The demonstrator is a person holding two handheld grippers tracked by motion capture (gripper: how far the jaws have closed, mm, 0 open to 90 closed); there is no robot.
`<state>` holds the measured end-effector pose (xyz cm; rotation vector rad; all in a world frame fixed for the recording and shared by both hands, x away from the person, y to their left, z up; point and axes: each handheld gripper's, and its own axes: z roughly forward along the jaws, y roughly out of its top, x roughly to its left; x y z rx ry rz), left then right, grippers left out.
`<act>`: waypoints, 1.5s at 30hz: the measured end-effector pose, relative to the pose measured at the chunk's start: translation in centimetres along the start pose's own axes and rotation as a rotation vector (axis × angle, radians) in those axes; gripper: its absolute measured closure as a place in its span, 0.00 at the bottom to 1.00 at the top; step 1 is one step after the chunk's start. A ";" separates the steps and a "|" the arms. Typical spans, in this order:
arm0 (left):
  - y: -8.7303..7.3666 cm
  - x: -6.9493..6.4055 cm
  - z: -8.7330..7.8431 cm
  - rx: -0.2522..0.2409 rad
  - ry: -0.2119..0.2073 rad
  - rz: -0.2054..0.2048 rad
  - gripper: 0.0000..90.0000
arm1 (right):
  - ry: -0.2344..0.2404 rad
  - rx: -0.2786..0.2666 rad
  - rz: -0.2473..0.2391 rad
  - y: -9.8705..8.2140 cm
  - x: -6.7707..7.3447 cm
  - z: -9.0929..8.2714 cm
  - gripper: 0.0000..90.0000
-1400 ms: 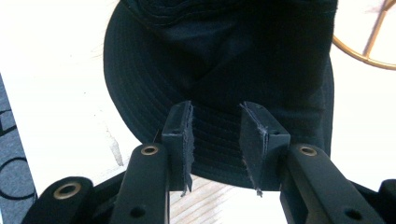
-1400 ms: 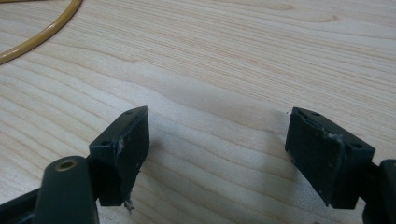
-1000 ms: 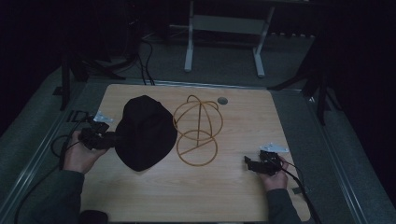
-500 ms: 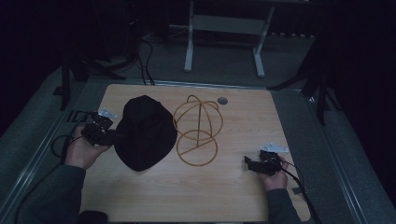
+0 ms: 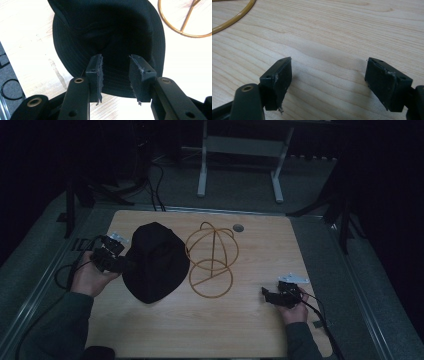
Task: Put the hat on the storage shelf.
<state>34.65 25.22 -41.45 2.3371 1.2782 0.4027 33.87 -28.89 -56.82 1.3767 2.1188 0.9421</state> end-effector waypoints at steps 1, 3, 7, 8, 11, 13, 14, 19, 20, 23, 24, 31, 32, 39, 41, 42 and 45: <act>0.1 0.0 0.0 0.002 -0.003 -0.002 0.70 | 0.000 0.000 0.000 0.0 0.0 0.0 0.24; 0.3 -0.1 0.0 0.004 -0.001 -0.001 0.69 | 0.000 0.001 0.002 0.0 0.0 0.0 0.24; 0.8 -0.5 0.0 0.016 -0.022 -0.005 0.70 | 0.000 0.000 0.001 0.0 0.0 0.0 0.24; 0.9 -0.5 0.0 0.022 -0.024 -0.009 0.70 | 0.000 0.000 0.001 0.0 0.0 0.0 0.24; 1.2 -0.7 0.0 0.033 -0.035 -0.017 0.72 | 0.000 0.000 0.002 0.0 0.0 0.0 0.24; 1.4 -0.8 0.1 0.038 -0.041 -0.032 0.72 | -0.001 -0.002 -0.001 0.0 0.0 0.0 0.24; 1.5 -0.8 0.2 0.040 -0.043 -0.039 0.72 | -0.001 -0.002 -0.001 0.0 0.0 0.0 0.24; 2.1 -1.1 0.5 0.059 -0.051 -0.055 0.76 | 0.000 -0.001 0.001 0.0 0.0 0.0 0.24; 2.3 -1.2 0.5 0.063 -0.054 -0.061 0.76 | 0.000 -0.001 0.000 0.0 0.0 0.0 0.24; 2.8 -1.5 0.5 0.063 -0.064 -0.072 0.76 | 0.000 -0.001 0.000 0.0 0.0 0.0 0.24; 3.0 -1.6 0.5 0.062 -0.062 -0.073 0.76 | 0.000 -0.001 0.001 0.0 0.0 0.0 0.24; 4.0 -2.1 1.2 0.082 -0.043 -0.076 0.74 | 0.000 -0.001 0.000 0.0 0.0 0.0 0.24; 4.1 -2.1 1.4 0.088 -0.036 -0.082 0.73 | 0.000 -0.001 0.000 0.0 0.0 0.0 0.24; 5.0 -1.6 2.8 0.150 -0.036 -0.132 0.72 | 0.000 -0.001 0.001 0.0 0.0 0.0 0.24; 5.3 -1.5 3.1 0.165 -0.029 -0.139 0.72 | 0.000 -0.001 0.000 0.0 0.0 0.0 0.24; 5.4 -1.6 3.3 0.172 -0.026 -0.143 0.72 | 0.000 -0.001 0.000 0.0 0.0 0.0 0.24; 5.7 -1.9 4.2 0.205 -0.012 -0.136 0.72 | 0.000 -0.001 0.001 0.0 0.0 0.0 0.24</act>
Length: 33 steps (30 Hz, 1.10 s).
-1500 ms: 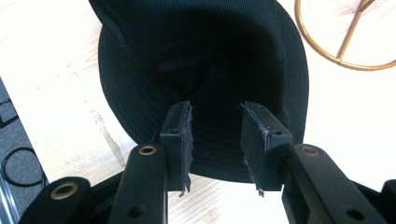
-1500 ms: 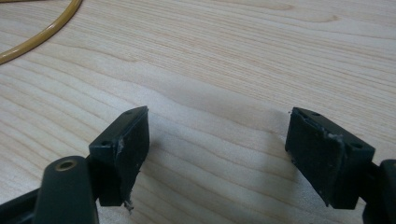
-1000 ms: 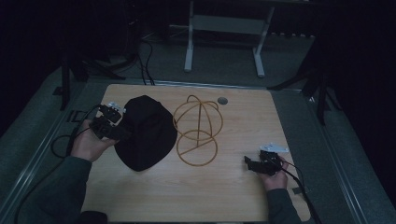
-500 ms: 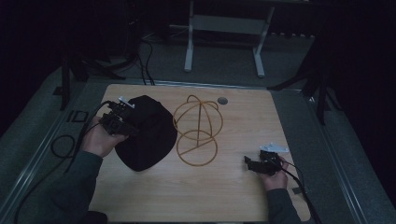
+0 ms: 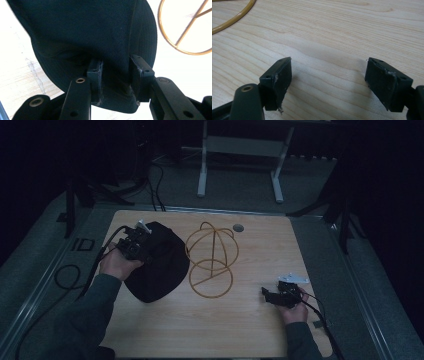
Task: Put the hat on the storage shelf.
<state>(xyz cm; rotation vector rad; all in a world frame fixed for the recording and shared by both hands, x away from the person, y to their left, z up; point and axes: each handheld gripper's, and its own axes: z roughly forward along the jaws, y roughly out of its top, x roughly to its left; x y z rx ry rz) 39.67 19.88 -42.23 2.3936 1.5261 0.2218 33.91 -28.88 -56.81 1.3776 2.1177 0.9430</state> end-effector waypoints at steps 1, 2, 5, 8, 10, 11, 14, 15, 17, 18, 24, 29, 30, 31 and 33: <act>0.1 -0.1 0.4 0.012 0.007 0.002 0.72 | 0.000 0.000 0.000 0.0 0.0 0.0 0.24; 0.3 -0.1 0.8 0.023 0.017 0.003 0.71 | 0.000 0.000 -0.001 0.0 0.0 0.0 0.24; 0.6 0.0 1.7 0.038 0.019 -0.005 0.71 | 0.000 0.000 0.000 0.0 0.0 0.0 0.24; 0.7 0.1 2.0 0.042 0.023 -0.012 0.74 | 0.001 0.001 -0.001 0.0 0.0 0.0 0.24; 1.0 0.5 2.1 0.049 0.017 -0.024 0.78 | 0.002 0.001 -0.002 0.0 0.0 0.0 0.24; 1.1 0.7 2.2 0.050 0.015 -0.028 0.80 | 0.002 0.001 -0.002 0.0 0.0 0.0 0.23; 1.2 1.1 2.4 0.066 0.010 -0.026 0.88 | 0.002 0.001 -0.002 0.0 0.0 0.0 0.23; 1.3 1.2 2.4 0.068 0.009 -0.023 0.90 | 0.002 0.001 -0.002 0.0 0.0 0.0 0.23; 1.2 1.3 2.3 0.070 0.010 -0.011 0.93 | 0.004 0.001 -0.002 0.0 -0.1 0.0 0.23; 1.2 1.3 2.3 0.070 0.010 -0.011 0.94 | 0.004 0.002 -0.002 0.0 -0.1 0.0 0.23; 0.8 2.0 1.5 0.048 0.009 0.001 0.95 | 0.006 0.002 -0.004 0.0 -0.1 0.0 0.23; 0.4 2.5 0.5 0.023 0.012 -0.002 0.95 | 0.006 0.002 -0.003 0.0 -0.1 0.0 0.23; 0.4 2.5 0.5 0.023 0.012 -0.002 0.96 | 0.006 0.002 -0.003 0.0 -0.1 0.0 0.23; 0.3 2.6 0.3 0.022 0.011 0.002 0.96 | 0.006 0.002 -0.004 0.0 -0.1 0.0 0.23; 0.2 2.8 -0.2 0.008 0.008 -0.001 0.96 | 0.006 0.002 -0.003 0.0 -0.1 0.0 0.23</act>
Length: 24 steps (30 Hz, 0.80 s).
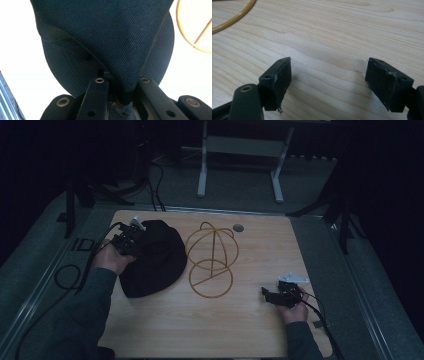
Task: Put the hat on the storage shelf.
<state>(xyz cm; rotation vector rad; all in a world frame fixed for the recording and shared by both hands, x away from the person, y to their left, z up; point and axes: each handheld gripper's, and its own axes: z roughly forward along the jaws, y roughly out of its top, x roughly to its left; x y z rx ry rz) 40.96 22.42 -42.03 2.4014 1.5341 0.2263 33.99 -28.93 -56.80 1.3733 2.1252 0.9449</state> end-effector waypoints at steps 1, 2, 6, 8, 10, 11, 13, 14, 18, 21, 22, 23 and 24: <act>0.0 0.1 -0.2 -0.002 0.001 0.001 0.96 | 0.000 0.000 0.000 0.0 0.0 0.0 0.23; 0.0 0.1 -0.2 -0.002 0.001 0.001 0.96 | 0.000 0.000 0.000 0.0 0.0 0.0 0.23; -0.3 0.2 -0.9 -0.022 0.006 0.007 0.96 | 0.000 0.000 0.000 0.0 0.0 0.0 0.23; -0.3 0.2 -1.2 -0.028 0.007 0.010 0.96 | 0.000 0.000 0.000 0.0 0.0 0.0 0.23; -0.3 0.2 -1.5 -0.028 -0.001 0.017 0.96 | -0.001 0.000 0.000 0.0 0.0 0.0 0.23; -0.3 0.2 -1.5 -0.028 -0.001 0.017 0.96 | -0.001 0.000 0.000 0.0 0.0 0.0 0.23; -0.2 0.1 -1.9 -0.027 -0.003 0.028 0.96 | -0.001 0.000 0.000 0.0 0.0 0.0 0.23; -0.2 0.1 -2.0 -0.027 0.000 0.032 0.96 | 0.000 0.000 0.000 0.0 0.0 0.0 0.23; -0.3 0.1 -2.4 -0.032 -0.008 0.036 0.96 | 0.000 0.000 0.000 0.0 0.0 0.0 0.23; -0.4 0.2 -2.8 -0.042 -0.023 0.034 0.96 | 0.000 0.000 0.000 0.0 0.0 0.0 0.23; -0.4 0.2 -2.9 -0.046 -0.026 0.033 0.96 | 0.000 0.000 0.000 0.0 0.0 0.0 0.23; -0.5 0.2 -3.1 -0.052 -0.029 0.030 0.96 | -0.001 0.000 0.000 0.0 0.0 0.0 0.23; -0.5 0.2 -3.2 -0.056 -0.032 0.031 0.96 | 0.000 0.000 0.000 0.0 0.0 0.0 0.23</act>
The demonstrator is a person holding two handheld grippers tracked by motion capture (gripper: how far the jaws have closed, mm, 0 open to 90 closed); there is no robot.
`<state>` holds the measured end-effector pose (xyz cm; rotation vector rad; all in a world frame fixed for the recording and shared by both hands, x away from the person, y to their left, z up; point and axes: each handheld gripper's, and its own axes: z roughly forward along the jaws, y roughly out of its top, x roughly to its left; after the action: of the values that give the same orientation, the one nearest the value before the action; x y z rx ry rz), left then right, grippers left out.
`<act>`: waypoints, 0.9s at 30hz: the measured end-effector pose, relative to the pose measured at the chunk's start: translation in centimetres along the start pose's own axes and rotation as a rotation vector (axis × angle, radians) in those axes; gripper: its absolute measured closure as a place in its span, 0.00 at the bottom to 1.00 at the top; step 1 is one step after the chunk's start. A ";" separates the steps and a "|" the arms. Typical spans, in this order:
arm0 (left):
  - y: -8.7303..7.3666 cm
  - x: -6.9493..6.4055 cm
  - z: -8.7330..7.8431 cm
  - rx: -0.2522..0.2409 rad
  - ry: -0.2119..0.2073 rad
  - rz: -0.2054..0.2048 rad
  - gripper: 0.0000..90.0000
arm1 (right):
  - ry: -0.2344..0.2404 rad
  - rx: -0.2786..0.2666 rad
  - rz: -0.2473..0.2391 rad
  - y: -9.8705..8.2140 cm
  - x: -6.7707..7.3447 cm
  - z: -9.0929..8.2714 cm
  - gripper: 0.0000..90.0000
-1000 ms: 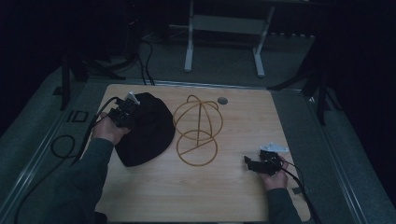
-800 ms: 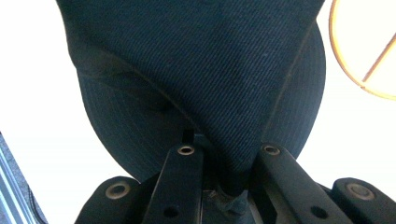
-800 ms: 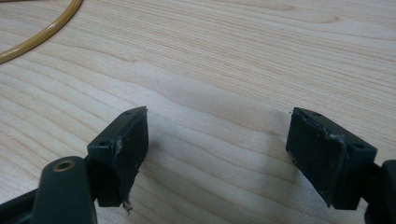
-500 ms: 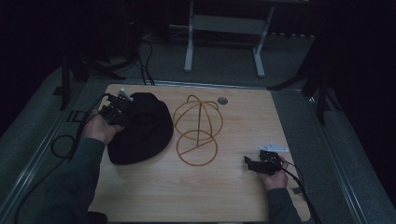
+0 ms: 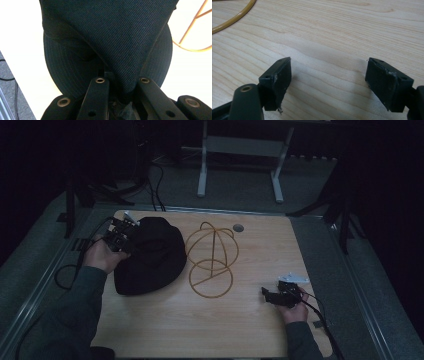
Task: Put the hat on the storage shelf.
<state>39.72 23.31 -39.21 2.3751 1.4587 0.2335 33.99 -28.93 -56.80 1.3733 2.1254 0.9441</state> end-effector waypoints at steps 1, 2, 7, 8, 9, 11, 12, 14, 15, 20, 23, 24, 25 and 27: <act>0.0 0.0 -0.2 -0.005 -0.001 0.001 0.96 | 0.000 0.000 0.000 0.0 0.0 0.0 0.23; 0.0 -0.1 -0.2 -0.008 -0.002 0.002 0.96 | 0.000 0.000 0.000 0.0 0.0 0.0 0.23; -0.1 -0.2 -0.9 -0.024 -0.010 0.014 0.96 | 0.001 0.000 0.000 0.0 0.0 0.0 0.23; -0.1 -0.3 -1.1 -0.028 -0.013 0.014 0.96 | 0.000 0.000 0.000 0.0 0.0 0.0 0.23; -0.1 -0.3 -1.2 -0.030 -0.016 0.017 0.96 | 0.000 0.000 0.000 0.0 0.0 0.0 0.23; -0.2 -0.3 -1.3 -0.034 -0.019 0.019 0.96 | 0.001 0.000 0.001 0.0 0.0 0.0 0.23; -0.2 -0.3 -1.7 -0.043 -0.020 0.018 0.96 | 0.001 -0.001 0.002 0.0 0.0 0.0 0.23; -0.1 -0.3 -2.0 -0.050 -0.019 0.023 0.96 | 0.001 0.000 0.001 0.0 0.0 0.0 0.23; -0.1 -0.3 -2.2 -0.055 -0.019 0.024 0.96 | 0.001 -0.002 -0.001 0.0 0.0 0.0 0.23; -0.3 -0.4 -3.2 -0.098 -0.019 0.022 0.96 | 0.001 -0.002 -0.001 0.0 0.0 0.0 0.23; -0.3 -0.5 -3.7 -0.116 -0.021 0.024 0.96 | 0.000 -0.001 0.000 0.0 0.0 0.0 0.23; -0.3 -0.5 -3.9 -0.120 -0.023 0.028 0.96 | 0.001 -0.001 0.001 0.0 0.0 0.0 0.23; -0.3 -0.6 -4.1 -0.127 -0.027 0.027 0.96 | 0.000 -0.001 0.001 0.0 0.0 0.0 0.23; -0.3 -0.6 -4.4 -0.138 -0.037 0.031 0.96 | 0.000 -0.001 0.000 0.0 0.0 0.0 0.23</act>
<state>37.77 23.77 -35.26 2.2813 1.3447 0.2862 33.99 -28.93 -56.80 1.3721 2.1247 0.9454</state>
